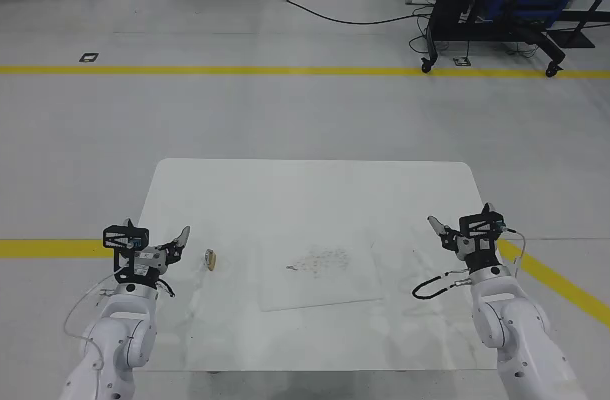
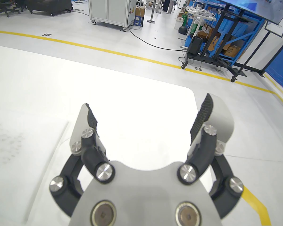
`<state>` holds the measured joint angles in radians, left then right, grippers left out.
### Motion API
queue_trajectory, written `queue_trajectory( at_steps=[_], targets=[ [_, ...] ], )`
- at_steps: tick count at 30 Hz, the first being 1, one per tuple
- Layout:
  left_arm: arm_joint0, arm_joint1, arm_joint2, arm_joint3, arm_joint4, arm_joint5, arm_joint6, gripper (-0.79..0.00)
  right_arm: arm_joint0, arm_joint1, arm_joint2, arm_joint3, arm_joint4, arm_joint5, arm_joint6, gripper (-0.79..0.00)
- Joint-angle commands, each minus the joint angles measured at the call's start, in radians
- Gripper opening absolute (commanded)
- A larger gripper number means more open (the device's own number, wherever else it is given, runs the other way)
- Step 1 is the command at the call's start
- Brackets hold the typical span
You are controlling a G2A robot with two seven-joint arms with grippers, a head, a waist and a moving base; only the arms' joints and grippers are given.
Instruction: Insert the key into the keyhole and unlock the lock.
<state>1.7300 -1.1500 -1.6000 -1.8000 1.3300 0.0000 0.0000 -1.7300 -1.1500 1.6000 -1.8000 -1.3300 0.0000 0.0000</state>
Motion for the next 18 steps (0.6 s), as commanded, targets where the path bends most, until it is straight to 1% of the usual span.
queue_trajectory(
  at_steps=[1,12,15,18],
  targets=[
    [0.000,0.000,0.000,0.000,0.000,0.000,0.000,0.000,0.000,0.000,0.000,0.000,0.000,0.000,0.000,0.000],
    [0.000,0.000,0.000,0.000,0.000,0.000,0.000,0.000,0.008,-0.001,-0.013,0.006,-0.008,-0.012,0.012,0.000],
    [0.000,0.000,0.000,0.000,0.000,0.000,0.000,0.000,0.059,0.000,-0.076,0.031,0.000,-0.170,0.030,0.000],
    [0.000,0.000,0.000,0.000,0.000,0.000,0.000,0.000,0.146,-0.005,-0.154,0.089,0.057,-0.303,0.097,0.000]
  ],
)
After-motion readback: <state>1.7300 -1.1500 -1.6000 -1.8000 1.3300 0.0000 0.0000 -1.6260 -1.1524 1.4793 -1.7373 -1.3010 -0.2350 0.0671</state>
